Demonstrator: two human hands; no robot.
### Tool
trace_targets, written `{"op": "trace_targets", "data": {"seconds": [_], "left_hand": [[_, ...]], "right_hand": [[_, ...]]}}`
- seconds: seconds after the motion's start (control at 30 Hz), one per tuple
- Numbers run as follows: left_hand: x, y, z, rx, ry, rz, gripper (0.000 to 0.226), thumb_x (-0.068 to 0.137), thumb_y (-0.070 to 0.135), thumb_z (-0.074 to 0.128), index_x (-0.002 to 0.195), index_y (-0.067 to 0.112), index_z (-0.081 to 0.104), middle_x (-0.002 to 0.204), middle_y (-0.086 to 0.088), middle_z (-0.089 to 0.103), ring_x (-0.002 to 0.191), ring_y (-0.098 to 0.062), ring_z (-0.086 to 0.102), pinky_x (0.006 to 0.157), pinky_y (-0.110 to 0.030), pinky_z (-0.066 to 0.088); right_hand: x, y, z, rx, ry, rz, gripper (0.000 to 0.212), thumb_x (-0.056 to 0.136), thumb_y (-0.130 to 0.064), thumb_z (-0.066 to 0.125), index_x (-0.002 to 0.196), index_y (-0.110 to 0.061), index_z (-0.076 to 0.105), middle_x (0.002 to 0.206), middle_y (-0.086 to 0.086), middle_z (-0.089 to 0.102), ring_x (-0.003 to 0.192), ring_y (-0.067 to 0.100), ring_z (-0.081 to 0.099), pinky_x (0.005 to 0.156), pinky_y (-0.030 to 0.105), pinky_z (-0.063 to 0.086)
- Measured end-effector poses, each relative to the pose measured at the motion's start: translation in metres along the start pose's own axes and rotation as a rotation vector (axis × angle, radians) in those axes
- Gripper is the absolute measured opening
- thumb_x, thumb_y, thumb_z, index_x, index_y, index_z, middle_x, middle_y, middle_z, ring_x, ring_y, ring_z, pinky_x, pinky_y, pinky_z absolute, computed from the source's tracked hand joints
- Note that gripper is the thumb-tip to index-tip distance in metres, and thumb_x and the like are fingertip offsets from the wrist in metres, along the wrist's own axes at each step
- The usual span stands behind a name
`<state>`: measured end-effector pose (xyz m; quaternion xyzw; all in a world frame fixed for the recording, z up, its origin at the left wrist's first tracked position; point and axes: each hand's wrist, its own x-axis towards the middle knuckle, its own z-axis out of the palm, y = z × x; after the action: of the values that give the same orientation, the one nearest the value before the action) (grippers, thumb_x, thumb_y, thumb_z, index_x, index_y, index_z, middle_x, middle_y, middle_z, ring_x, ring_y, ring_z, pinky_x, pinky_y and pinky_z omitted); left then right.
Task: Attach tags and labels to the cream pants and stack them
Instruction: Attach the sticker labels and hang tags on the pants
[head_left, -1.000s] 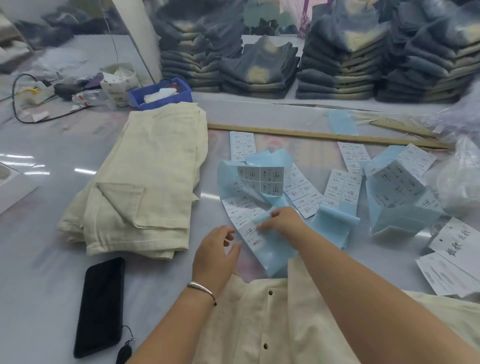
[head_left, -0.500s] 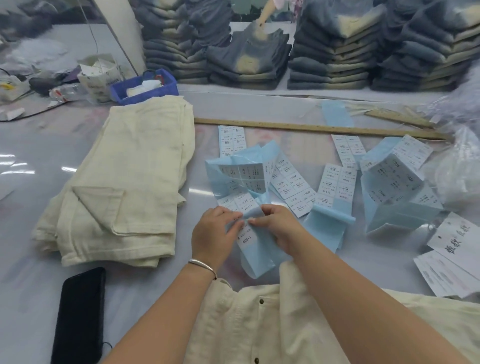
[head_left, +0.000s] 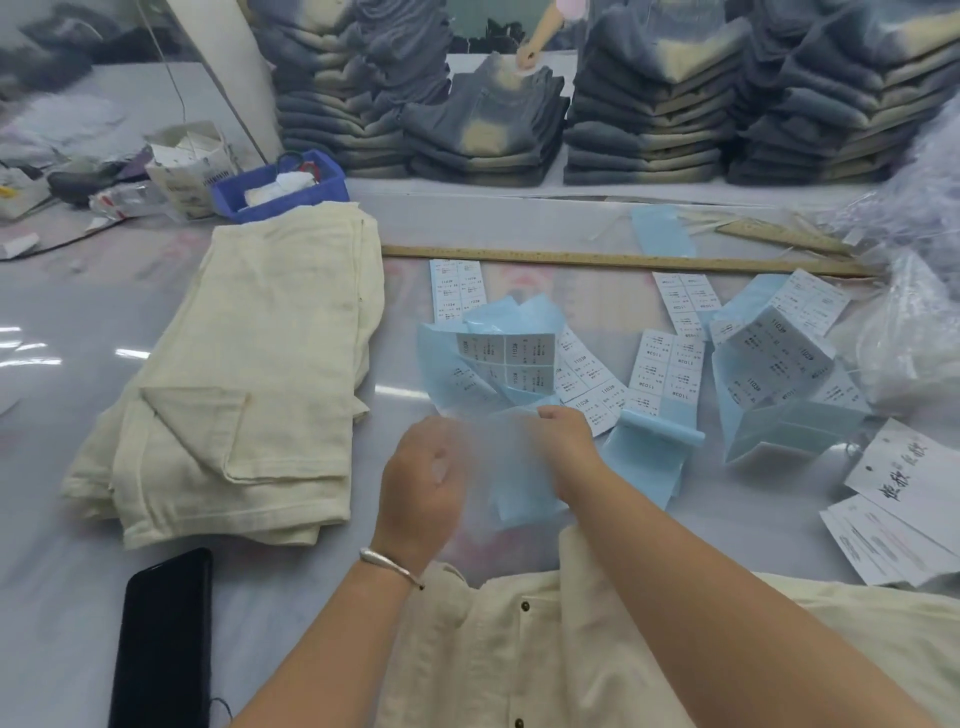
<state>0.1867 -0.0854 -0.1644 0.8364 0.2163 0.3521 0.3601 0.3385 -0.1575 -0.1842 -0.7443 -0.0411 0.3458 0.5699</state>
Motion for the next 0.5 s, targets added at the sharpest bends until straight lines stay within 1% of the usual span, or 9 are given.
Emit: {"op": "trace_targets", "data": {"seconds": [0.07, 0.13, 0.17, 0.2, 0.23, 0.27, 0.33, 0.43, 0.5], "left_hand": [[-0.006, 0.009, -0.018, -0.145, 0.089, -0.135, 0.008, 0.082, 0.011, 0.067, 0.081, 0.019, 0.066, 0.084, 0.010, 0.067, 0.083, -0.009, 0.062, 0.078, -0.018, 0.047], [-0.012, 0.019, -0.033, -0.377, 0.207, -0.359, 0.015, 0.083, 0.005, 0.071, 0.079, 0.019, 0.069, 0.079, 0.011, 0.069, 0.077, -0.006, 0.062, 0.074, -0.015, 0.048], [-0.015, 0.025, -0.039, -0.532, 0.273, -0.486, 0.017, 0.083, 0.003, 0.070, 0.079, 0.019, 0.069, 0.077, 0.010, 0.069, 0.073, -0.004, 0.061, 0.069, -0.015, 0.048], [-0.018, 0.032, -0.044, -0.712, 0.325, -0.611, 0.016, 0.084, 0.003, 0.069, 0.080, 0.019, 0.069, 0.076, 0.008, 0.069, 0.070, -0.004, 0.061, 0.064, -0.015, 0.048], [-0.021, 0.040, -0.048, -0.896, 0.355, -0.726, 0.016, 0.085, 0.003, 0.067, 0.082, 0.018, 0.068, 0.075, 0.006, 0.070, 0.067, -0.005, 0.061, 0.059, -0.015, 0.047], [-0.024, 0.048, -0.050, -1.048, 0.371, -0.816, 0.015, 0.085, 0.002, 0.064, 0.083, 0.017, 0.067, 0.074, 0.003, 0.070, 0.063, -0.005, 0.063, 0.052, -0.013, 0.046], [-0.034, 0.065, -0.052, -1.198, 0.363, -0.901, 0.016, 0.085, -0.001, 0.062, 0.083, 0.015, 0.066, 0.070, 0.000, 0.070, 0.058, -0.005, 0.064, 0.042, -0.011, 0.042], [-0.048, 0.092, -0.050, -1.229, 0.271, -0.892, 0.013, 0.078, 0.003, 0.066, 0.082, 0.015, 0.067, 0.073, -0.001, 0.072, 0.059, -0.004, 0.066, 0.039, -0.010, 0.039], [-0.058, 0.108, -0.046, -1.237, 0.186, -0.880, 0.014, 0.072, 0.008, 0.070, 0.082, 0.017, 0.068, 0.076, 0.000, 0.073, 0.060, -0.003, 0.066, 0.038, -0.010, 0.038]], "right_hand": [[0.001, 0.000, -0.001, -0.023, 0.092, 0.005, 0.032, 0.085, -0.024, 0.068, 0.062, -0.016, 0.047, 0.066, 0.006, 0.044, 0.062, 0.019, 0.040, 0.056, 0.028, 0.030], [-0.004, -0.004, -0.001, -0.087, 0.144, -0.028, 0.030, 0.087, -0.030, 0.067, 0.065, -0.015, 0.052, 0.070, 0.003, 0.053, 0.065, 0.020, 0.045, 0.055, 0.028, 0.034], [-0.011, -0.007, -0.001, -0.117, 0.158, -0.068, 0.025, 0.087, -0.034, 0.066, 0.077, -0.012, 0.060, 0.081, 0.004, 0.060, 0.073, 0.021, 0.052, 0.061, 0.029, 0.041], [-0.019, -0.009, -0.002, -0.169, 0.179, -0.124, 0.030, 0.088, -0.038, 0.066, 0.095, -0.010, 0.063, 0.096, 0.005, 0.062, 0.085, 0.021, 0.055, 0.072, 0.032, 0.045], [-0.029, -0.012, -0.004, -0.239, 0.221, -0.202, 0.039, 0.089, -0.040, 0.065, 0.111, -0.008, 0.060, 0.108, 0.006, 0.059, 0.097, 0.022, 0.055, 0.084, 0.034, 0.046], [-0.042, -0.015, -0.006, -0.271, 0.274, -0.300, 0.042, 0.090, -0.039, 0.063, 0.119, -0.008, 0.056, 0.113, 0.006, 0.055, 0.103, 0.021, 0.052, 0.091, 0.036, 0.044], [-0.079, -0.019, -0.015, -0.151, 0.265, -0.468, 0.028, 0.092, -0.033, 0.061, 0.112, -0.013, 0.059, 0.107, 0.002, 0.058, 0.098, 0.018, 0.053, 0.088, 0.032, 0.045], [-0.143, -0.013, -0.032, 0.222, -0.054, -0.421, 0.019, 0.084, -0.039, 0.070, 0.086, -0.020, 0.071, 0.086, -0.001, 0.070, 0.081, 0.008, 0.062, 0.071, 0.020, 0.048], [-0.176, -0.004, -0.041, 0.256, -0.084, -0.410, 0.014, 0.078, -0.034, 0.076, 0.079, -0.020, 0.073, 0.080, -0.002, 0.071, 0.077, 0.006, 0.063, 0.066, 0.015, 0.048]]}}
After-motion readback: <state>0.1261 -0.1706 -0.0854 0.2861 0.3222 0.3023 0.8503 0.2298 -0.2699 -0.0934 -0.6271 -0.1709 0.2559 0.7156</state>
